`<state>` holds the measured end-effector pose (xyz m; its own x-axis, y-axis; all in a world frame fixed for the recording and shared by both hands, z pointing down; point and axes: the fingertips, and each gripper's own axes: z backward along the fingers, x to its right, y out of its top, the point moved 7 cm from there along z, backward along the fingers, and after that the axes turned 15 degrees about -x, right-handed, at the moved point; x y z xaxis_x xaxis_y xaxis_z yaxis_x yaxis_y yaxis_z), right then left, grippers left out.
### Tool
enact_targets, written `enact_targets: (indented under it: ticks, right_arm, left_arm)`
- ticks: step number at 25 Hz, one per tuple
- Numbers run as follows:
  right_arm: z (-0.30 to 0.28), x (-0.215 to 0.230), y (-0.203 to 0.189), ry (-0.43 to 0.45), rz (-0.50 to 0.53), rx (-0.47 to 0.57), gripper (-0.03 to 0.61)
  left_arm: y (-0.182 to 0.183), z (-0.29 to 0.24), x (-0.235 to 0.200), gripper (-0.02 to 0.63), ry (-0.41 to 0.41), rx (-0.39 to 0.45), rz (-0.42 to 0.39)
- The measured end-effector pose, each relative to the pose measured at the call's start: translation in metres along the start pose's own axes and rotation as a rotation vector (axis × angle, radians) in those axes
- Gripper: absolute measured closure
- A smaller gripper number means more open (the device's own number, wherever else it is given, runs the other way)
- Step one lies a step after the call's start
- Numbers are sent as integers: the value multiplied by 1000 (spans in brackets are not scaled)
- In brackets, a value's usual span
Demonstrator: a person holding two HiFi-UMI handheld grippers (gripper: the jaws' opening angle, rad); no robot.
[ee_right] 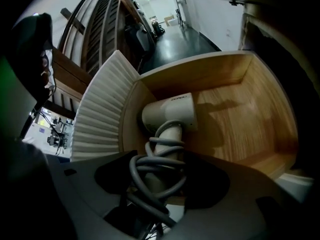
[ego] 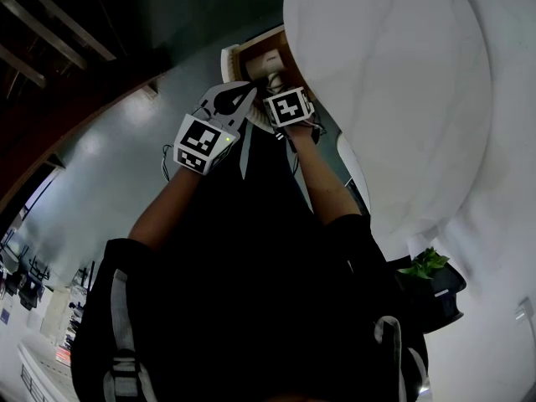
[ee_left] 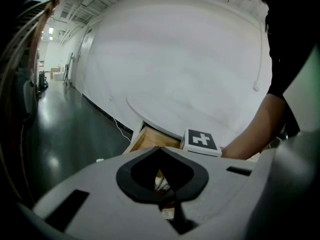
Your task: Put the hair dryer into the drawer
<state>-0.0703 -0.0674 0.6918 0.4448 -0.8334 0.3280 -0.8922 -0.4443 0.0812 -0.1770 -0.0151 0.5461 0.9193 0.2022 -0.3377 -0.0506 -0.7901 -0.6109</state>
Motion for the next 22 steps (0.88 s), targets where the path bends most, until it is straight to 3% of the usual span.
enact_targets:
  ticks: [9,21,22]
  right_arm:
    - [3,-7,-12,-26,15,-60,238]
    - [87,-26,-41,-193,31,225,233]
    - [97,-29,-43,-212,40,257,284]
  left_arm:
    - [0,6,7,606,-4,17,2]
    - [19,19,29,606,1,80,-76]
    - [22,21,30,606,0,89,-83]
